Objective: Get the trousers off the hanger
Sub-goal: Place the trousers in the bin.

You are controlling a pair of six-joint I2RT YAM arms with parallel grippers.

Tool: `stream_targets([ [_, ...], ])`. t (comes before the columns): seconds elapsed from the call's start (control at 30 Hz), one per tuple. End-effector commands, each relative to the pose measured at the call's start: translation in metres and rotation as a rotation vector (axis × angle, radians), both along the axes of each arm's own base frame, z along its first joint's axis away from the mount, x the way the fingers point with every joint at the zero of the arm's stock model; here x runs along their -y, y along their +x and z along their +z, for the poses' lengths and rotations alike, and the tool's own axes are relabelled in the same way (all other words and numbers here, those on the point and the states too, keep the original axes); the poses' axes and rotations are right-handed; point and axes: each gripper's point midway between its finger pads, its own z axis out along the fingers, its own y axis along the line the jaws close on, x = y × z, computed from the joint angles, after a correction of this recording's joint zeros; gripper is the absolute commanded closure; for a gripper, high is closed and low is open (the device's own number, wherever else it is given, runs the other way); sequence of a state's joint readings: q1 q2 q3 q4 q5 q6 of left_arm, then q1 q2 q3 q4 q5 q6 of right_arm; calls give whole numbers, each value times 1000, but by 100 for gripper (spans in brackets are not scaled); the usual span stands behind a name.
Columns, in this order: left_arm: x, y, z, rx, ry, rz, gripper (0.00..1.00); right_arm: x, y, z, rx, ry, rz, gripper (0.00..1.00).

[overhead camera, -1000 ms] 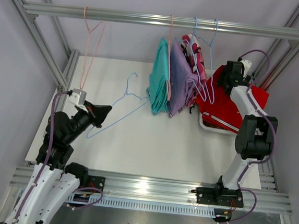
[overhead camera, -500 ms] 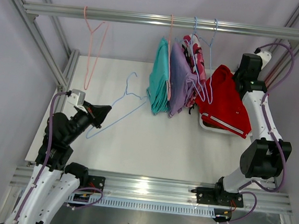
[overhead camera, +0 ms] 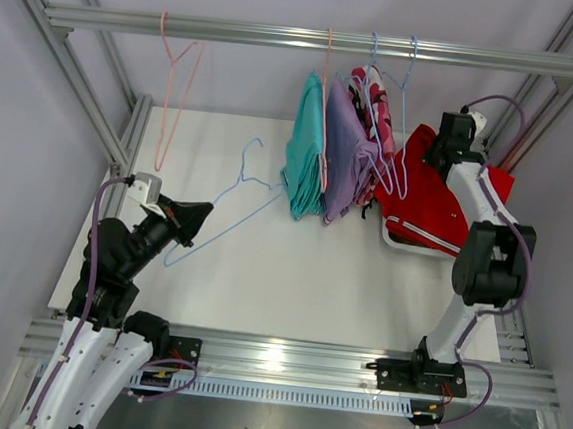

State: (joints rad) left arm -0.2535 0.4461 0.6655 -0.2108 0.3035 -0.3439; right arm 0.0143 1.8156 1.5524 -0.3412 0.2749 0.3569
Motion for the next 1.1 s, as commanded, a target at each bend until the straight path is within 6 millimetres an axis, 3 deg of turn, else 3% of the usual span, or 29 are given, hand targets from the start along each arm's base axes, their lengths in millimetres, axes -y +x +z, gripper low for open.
stream_targets([
  [0.0,4,-9,33,89,-35,-33,100,-10,21,-48,-61,67,27,96],
  [0.13,5,-9,33,86,-37,-38,100,5,18,-85,-133,94,-6,98],
  [0.2,6,-9,33,83,-36,-42,99,8,17,-85,-135,97,-6,98],
  [0.3,5,-9,34,87,-37,-39,99,13,11,-61,-111,87,-11,97],
  [0.33,5,-9,33,86,-37,-39,99,13,7,-39,-80,82,-8,96],
  [0.43,4,-9,33,88,-36,-36,99,17,-5,-8,-49,62,-14,94],
  [0.47,5,-9,32,85,-35,-37,99,20,-11,15,-11,48,-26,93],
  [0.57,3,-9,33,89,-35,-28,99,27,-29,43,11,11,-54,92],
  [0.73,2,-10,34,94,-37,-22,99,42,-52,54,1,-35,-117,91],
  [0.87,3,-11,34,94,-35,-27,99,52,-58,42,-21,-27,-139,91],
  [0.97,3,-11,34,94,-35,-28,99,65,-59,10,-90,-18,-173,92],
  [1.0,3,-12,34,97,-34,-28,100,67,-60,-12,-137,-8,-185,92],
  [1.07,3,-11,34,97,-34,-26,99,73,-62,-38,-189,13,-200,93],
])
